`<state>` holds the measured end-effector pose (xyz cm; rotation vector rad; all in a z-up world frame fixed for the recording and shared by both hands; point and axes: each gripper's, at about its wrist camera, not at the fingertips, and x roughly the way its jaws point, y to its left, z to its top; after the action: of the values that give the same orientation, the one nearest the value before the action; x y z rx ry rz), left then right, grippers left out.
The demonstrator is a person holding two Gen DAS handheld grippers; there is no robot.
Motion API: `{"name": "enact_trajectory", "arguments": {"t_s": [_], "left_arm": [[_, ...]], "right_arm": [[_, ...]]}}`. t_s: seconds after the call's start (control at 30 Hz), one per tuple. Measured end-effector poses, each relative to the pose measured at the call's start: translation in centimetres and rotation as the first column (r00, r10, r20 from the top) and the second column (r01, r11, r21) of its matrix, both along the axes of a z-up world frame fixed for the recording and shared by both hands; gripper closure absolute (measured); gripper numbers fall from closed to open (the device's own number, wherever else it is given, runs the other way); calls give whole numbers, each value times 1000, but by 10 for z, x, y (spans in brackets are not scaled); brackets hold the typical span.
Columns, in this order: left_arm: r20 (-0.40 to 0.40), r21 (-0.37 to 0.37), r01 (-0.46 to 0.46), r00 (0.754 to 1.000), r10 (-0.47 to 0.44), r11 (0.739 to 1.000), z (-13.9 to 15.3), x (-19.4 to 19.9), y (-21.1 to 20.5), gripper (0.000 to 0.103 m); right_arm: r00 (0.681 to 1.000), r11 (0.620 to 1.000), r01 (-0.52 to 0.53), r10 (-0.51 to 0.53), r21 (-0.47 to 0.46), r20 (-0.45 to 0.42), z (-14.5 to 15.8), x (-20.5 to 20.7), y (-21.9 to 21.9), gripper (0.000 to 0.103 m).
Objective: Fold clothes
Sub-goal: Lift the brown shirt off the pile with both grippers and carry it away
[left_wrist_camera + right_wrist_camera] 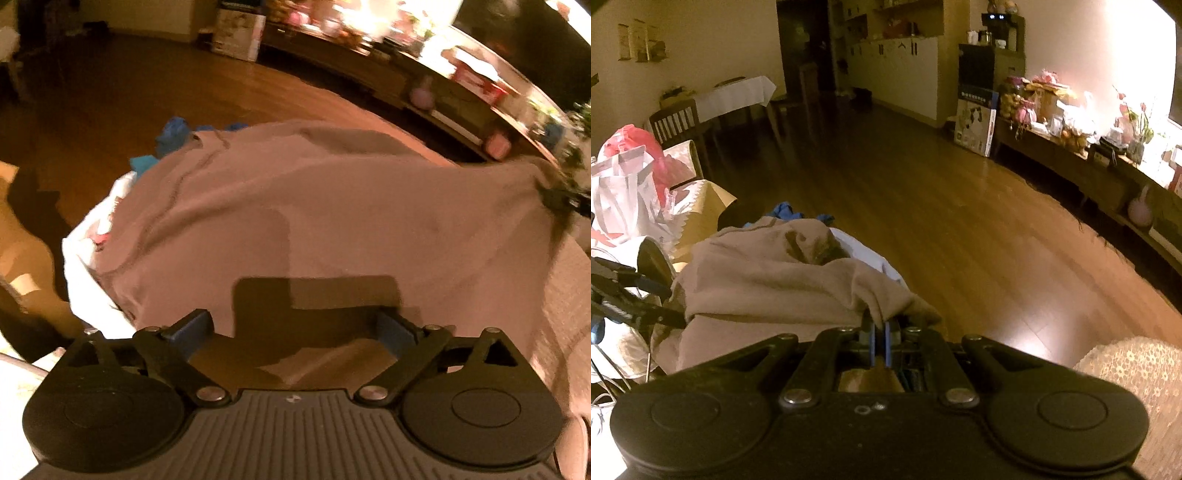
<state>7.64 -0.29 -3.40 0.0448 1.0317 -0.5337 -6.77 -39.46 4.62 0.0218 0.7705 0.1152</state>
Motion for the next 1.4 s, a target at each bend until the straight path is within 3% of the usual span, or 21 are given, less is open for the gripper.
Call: {"name": "enact_trajectory", "arguments": {"t_s": [0.1, 0.27, 0.4, 0.53, 0.6, 0.67, 0.7, 0.73, 0.77, 0.87, 1.03, 1.4], "left_arm": [[31, 48, 93, 995, -94, 995, -4, -14, 0, 3], [87, 171, 135, 985, -152, 976, -18, -24, -13, 3], [101, 188, 137, 982, -158, 973, -18, -15, -19, 2], [90, 151, 131, 985, -146, 980, -17, -7, -16, 3], [66, 110, 106, 991, -114, 988, -19, -6, -12, 12], [76, 101, 79, 993, -87, 992, -17, -8, -10, 42], [84, 97, 63, 994, -71, 993, -13, -9, -7, 50], [92, 92, 47, 994, -55, 995, -10, -10, -5, 66], [95, 87, 33, 995, -41, 996, -6, -10, -3, 72], [118, 97, -10, 993, -2, 995, 0, -14, -5, 83], [199, 114, -78, 979, 54, 990, 18, -27, -22, 94], [283, 19, -153, 949, 141, 988, 79, -44, -40, 99]], "right_arm": [[1000, 1000, 5, -5, 11, -12, -5, 3, -3, 0], [1000, 1000, 6, -6, 10, -24, -9, 7, -2, 0], [999, 1000, 7, -7, 16, -31, -10, 8, -5, 0], [999, 999, 13, -11, 36, -41, -11, 8, -9, 0], [999, 999, 14, -12, 36, -46, -12, 9, -9, 0], [999, 1000, 13, -12, 20, -44, -13, 8, -7, 0], [999, 1000, 11, -11, 9, -40, -13, 8, -5, 0], [999, 1000, 7, -7, 0, -33, -11, 7, -4, 0], [1000, 1000, 2, -2, -7, -25, -9, 6, -2, 0], [1000, 999, -12, 12, -34, 15, 1, -1, 4, 0], [987, 986, 20, 7, -164, 162, 29, -26, 17, 0], [928, 980, 83, -11, -179, 371, 108, -73, 6, 0]]}}
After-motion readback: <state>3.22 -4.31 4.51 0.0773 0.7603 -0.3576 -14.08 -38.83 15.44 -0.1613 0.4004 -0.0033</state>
